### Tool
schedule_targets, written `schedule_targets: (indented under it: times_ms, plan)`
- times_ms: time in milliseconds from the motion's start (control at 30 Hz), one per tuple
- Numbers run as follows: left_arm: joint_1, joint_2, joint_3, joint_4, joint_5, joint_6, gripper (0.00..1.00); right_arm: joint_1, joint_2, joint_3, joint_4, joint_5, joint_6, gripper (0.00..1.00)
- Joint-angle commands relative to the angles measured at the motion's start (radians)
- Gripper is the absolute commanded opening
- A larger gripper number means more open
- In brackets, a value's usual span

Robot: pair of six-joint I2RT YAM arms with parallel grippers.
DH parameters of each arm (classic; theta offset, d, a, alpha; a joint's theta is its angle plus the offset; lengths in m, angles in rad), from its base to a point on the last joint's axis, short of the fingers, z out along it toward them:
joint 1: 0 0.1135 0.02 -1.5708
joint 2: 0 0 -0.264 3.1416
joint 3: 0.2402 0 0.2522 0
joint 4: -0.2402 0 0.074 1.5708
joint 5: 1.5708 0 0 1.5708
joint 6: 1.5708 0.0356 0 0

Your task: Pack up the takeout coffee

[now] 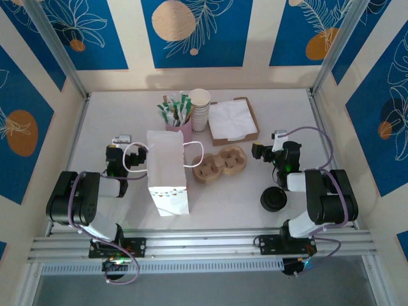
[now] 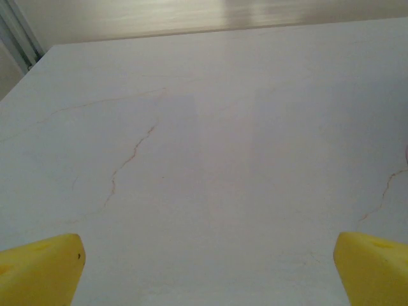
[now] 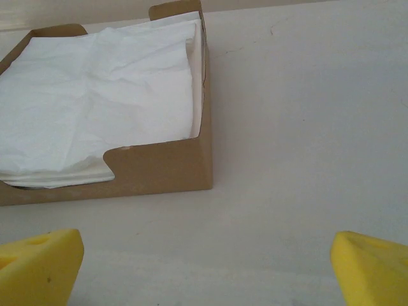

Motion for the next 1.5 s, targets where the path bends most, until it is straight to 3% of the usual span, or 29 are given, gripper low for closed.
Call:
schedule_targets:
  times_ms: [0, 167, 267, 1133, 1200, 1367, 1467]
  plan:
    - [-0.009, 0.007, 0.017, -0.004, 0.016, 0.02, 1.0, -0.004, 0.007, 0.028, 0.004, -0.014, -0.002, 0.99]
    - [-0.009, 0.007, 0.019, -0.007, 0.017, 0.02, 1.0, -0.004, 0.007, 0.029, 0.006, -0.015, -0.002, 0.99]
    - [-0.007, 0.007, 0.037, -0.042, 0.095, 0.044, 1.0, -0.004, 0.007, 0.029, 0.004, -0.014, -0.002, 0.99]
    - [-0.005, 0.001, 0.014, -0.005, 0.083, 0.038, 1.0, 0.004, -0.006, 0.031, -0.009, 0.016, 0.001, 0.99]
    - [-0.005, -0.05, 0.0, -0.012, 0.036, 0.023, 1.0, 0.026, -0.049, 0.057, -0.091, 0.083, -0.003, 0.99]
    - [-0.006, -0.326, -0.001, -0.231, -0.049, 0.01, 1.0, 0.059, -0.2, 0.029, -0.17, 0.169, 0.006, 0.99]
    - [-0.007, -0.472, 0.001, -0.34, -0.121, -0.053, 1.0, 0.05, -0.335, 0.078, -0.389, 0.222, 0.077, 0.99]
